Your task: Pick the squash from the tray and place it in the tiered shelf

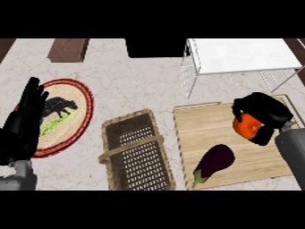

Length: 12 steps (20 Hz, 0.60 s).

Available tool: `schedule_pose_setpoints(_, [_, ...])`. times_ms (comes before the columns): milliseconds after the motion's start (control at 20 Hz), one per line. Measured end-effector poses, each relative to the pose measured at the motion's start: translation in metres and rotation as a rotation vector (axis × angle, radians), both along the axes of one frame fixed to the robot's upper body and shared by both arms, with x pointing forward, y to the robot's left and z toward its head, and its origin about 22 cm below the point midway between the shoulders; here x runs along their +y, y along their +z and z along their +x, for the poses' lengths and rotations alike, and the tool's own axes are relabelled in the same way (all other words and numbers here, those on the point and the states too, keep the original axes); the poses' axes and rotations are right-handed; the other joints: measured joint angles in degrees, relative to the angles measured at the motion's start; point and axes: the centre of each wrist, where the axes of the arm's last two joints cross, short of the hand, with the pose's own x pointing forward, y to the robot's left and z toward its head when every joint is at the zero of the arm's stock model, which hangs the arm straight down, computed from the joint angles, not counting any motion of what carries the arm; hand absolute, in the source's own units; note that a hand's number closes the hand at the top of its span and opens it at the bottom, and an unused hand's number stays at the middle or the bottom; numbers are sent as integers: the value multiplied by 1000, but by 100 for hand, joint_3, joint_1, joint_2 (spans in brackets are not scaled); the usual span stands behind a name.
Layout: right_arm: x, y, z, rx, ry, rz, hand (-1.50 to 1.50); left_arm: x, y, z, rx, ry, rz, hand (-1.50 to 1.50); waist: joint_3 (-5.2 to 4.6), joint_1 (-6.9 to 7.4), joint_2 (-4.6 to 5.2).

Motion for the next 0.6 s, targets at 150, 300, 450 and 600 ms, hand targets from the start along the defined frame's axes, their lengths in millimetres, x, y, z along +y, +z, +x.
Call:
schedule_pose_setpoints(150, [16, -12, -6, 16, -215, 60, 150, 3, -1, -1, 3, 9, -1, 0, -26, -45, -30])
schedule_pose_setpoints(300, [39, -12, -13, 31, -364, 113, 150, 5, 0, -1, 6, 9, 1, 0, -18, -59, -21])
schedule_pose_setpoints(450, [64, 4, -21, 14, -454, 213, 150, 7, 0, -4, 12, 12, 5, 0, 25, -64, 5])
schedule_pose_setpoints(600, [86, 32, -27, -33, -528, 369, 150, 7, -3, -3, 13, 14, 1, 0, 49, -75, 26])
